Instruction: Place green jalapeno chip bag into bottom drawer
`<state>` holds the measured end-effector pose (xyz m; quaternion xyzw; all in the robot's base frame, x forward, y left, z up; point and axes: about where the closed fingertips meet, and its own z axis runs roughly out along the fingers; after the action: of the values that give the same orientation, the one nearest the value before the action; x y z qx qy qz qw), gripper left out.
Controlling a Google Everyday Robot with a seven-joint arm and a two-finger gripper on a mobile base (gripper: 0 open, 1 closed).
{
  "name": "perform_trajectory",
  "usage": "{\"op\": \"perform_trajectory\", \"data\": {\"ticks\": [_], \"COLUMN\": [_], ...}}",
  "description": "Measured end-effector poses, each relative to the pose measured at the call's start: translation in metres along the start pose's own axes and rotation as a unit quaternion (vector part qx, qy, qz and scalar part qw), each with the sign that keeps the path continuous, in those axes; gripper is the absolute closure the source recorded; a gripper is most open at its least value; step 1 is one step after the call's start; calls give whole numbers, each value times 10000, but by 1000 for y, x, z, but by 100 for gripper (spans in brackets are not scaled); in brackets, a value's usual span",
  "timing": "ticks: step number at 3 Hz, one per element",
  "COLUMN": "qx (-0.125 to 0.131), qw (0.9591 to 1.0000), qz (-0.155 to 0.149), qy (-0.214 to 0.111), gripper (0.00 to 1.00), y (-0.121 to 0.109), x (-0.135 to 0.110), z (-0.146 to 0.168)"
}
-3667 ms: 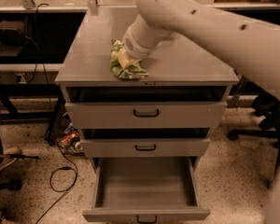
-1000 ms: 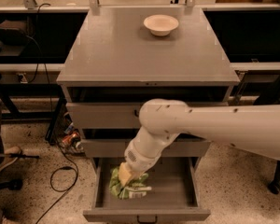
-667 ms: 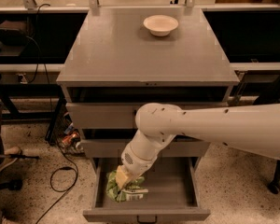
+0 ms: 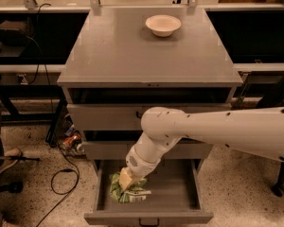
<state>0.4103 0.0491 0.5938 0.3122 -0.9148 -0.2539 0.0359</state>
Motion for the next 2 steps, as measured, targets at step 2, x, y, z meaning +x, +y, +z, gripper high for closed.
{"op": "perform_trajectory", "data": {"ticks": [2], "qx": [-287], "qw": [9988], "qz": [4], "qy": [-402], "gripper": [100], "y": [-87], "x": [-19], "z": [70]}}
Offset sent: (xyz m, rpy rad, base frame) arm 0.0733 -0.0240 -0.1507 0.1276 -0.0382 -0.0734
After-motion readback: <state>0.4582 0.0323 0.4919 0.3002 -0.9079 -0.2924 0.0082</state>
